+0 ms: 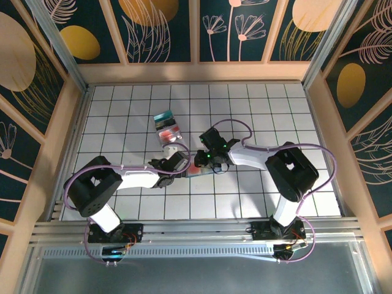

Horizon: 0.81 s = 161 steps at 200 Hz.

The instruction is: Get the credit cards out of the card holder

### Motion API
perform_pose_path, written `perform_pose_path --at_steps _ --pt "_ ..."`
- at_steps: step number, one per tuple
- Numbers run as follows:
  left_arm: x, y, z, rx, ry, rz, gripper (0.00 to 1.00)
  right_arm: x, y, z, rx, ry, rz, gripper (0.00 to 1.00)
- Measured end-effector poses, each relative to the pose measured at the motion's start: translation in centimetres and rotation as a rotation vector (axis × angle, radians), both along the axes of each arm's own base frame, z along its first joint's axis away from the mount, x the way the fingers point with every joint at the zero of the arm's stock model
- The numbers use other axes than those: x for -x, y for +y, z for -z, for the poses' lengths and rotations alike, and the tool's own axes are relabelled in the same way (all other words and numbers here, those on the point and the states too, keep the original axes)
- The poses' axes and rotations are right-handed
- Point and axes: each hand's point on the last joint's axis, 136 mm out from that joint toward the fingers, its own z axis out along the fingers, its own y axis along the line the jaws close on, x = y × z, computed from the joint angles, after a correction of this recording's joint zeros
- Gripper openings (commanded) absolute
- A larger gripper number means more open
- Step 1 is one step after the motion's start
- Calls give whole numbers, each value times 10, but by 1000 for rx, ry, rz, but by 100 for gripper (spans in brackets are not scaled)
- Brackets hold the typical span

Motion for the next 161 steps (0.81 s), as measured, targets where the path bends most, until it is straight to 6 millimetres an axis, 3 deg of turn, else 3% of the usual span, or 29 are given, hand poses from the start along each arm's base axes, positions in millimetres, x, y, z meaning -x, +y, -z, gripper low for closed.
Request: perform_pose_path --at_steps 67,161 --pt "0 1 0 -8 4 -1 99 1 -1 12 17 20 -1 26" --pt "-2 0 1 -21 9 -3 99 -1 6 9 -38 31 -10 22"
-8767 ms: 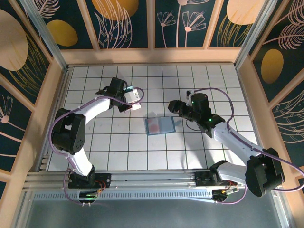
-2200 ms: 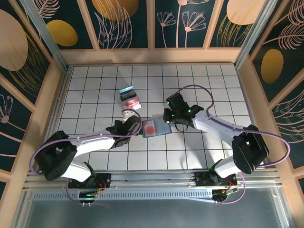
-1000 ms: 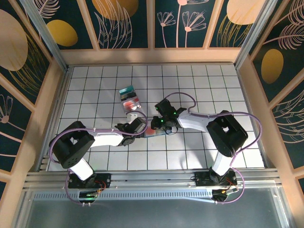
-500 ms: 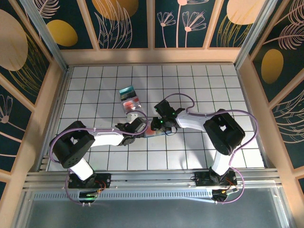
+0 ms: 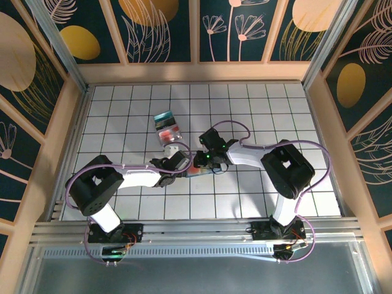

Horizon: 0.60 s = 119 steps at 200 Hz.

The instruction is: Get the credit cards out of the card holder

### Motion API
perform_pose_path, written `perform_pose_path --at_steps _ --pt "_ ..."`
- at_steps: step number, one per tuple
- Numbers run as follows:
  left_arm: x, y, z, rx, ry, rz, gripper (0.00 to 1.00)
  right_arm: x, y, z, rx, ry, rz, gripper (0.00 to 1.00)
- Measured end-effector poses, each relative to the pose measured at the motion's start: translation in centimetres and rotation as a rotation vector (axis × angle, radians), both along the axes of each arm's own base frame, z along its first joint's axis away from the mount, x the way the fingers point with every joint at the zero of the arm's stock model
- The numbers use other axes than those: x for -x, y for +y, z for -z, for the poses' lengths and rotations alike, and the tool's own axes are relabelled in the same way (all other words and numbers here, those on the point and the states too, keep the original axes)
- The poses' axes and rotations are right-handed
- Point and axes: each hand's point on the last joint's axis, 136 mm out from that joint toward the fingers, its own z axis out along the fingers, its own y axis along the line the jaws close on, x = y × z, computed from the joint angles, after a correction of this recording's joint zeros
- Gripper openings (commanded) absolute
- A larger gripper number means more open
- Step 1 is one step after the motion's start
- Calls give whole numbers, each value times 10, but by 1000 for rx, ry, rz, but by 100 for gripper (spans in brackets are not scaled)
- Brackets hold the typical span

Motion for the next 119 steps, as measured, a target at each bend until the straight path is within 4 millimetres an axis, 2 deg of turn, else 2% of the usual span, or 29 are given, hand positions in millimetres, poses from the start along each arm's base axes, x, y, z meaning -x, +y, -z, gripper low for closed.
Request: perform_pose_path --at_steps 119 --pt "0 1 0 -11 4 -2 99 3 0 -5 -125 37 16 18"
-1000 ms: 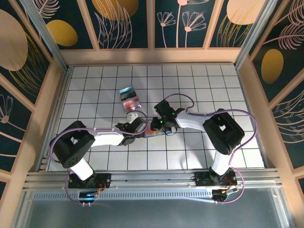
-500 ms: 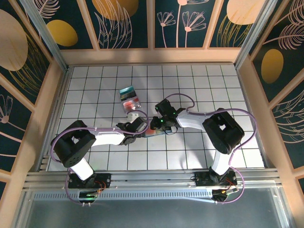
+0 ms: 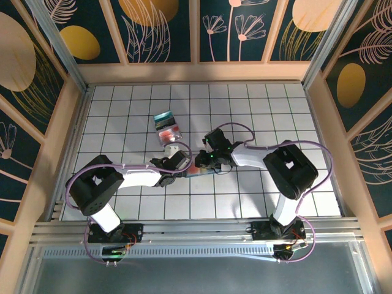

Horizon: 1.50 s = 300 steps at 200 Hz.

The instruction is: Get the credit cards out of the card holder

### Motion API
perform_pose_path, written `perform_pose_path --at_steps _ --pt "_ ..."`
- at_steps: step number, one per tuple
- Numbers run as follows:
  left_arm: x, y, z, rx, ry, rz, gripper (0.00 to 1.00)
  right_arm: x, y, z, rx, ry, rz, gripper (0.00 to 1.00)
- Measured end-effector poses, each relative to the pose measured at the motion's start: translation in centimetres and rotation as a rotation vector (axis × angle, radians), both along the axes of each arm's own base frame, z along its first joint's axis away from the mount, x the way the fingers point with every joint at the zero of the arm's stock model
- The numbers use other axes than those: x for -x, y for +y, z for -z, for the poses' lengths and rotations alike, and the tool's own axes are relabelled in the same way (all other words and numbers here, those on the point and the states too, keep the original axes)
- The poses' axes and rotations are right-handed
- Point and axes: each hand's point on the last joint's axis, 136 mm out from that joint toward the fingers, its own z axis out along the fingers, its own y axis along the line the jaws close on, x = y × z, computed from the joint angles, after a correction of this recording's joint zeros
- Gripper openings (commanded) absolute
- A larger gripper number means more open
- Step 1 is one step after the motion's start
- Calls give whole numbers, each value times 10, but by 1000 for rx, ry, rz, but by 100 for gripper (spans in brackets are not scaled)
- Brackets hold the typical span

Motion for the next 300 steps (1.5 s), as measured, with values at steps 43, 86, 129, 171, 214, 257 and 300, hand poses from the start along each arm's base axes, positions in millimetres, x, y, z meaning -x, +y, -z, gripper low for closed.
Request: perform_pose_path --at_steps 43,86,129,171,214,257,300 --pt "0 0 0 -2 0 -1 99 0 4 -18 -70 -27 -9 18" --pt "0 0 0 -2 0 -1 99 -1 4 -20 -104 -26 1 15" --pt "0 1 0 -2 -1 -1 99 -3 7 -23 -128 -31 3 11" --pt "0 1 0 -2 -1 -1 99 -4 6 -24 -146 -26 11 7" --pt "0 1 0 -2 -1 -2 99 -6 5 -28 -163 -31 15 2" --pt "0 1 0 -3 -1 -2 99 -6 3 -33 -174 -45 18 3" --pt "0 1 0 -3 -1 -2 99 -9 1 -37 -179 -53 24 7"
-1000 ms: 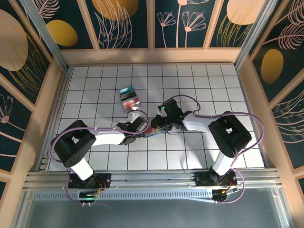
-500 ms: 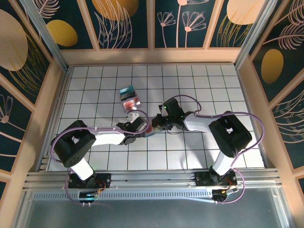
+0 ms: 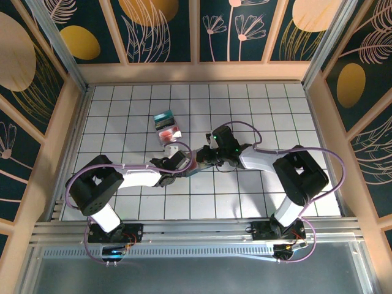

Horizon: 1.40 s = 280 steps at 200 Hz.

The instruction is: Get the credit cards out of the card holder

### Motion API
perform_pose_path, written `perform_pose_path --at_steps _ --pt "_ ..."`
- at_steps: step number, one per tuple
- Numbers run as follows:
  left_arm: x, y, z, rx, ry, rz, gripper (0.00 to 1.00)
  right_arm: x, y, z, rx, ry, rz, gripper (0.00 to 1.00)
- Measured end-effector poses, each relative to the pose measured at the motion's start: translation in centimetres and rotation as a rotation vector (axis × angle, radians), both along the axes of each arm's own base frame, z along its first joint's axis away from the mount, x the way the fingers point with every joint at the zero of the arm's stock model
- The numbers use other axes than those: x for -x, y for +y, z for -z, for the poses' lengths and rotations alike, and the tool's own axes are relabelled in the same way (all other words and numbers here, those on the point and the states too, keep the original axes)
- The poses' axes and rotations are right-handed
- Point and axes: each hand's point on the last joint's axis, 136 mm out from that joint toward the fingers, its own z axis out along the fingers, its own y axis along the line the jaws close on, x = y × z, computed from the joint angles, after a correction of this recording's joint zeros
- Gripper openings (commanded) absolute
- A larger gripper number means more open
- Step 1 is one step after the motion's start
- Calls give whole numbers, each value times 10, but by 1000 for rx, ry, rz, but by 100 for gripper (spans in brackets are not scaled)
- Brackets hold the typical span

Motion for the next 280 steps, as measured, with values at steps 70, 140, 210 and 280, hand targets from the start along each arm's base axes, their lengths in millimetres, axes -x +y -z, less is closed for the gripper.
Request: perform_pose_path --at_steps 70,140,210,280 --pt "0 0 0 0 0 0 99 -1 -1 -1 -1 0 2 10" --pt "0 0 0 0 0 0 99 -1 -1 -1 -2 0 3 14" --pt "0 0 0 -1 0 0 99 -2 -1 -2 -6 -1 6 11" --pt "0 0 0 -1 1 0 99 -9 -13 2 -3 5 42 9"
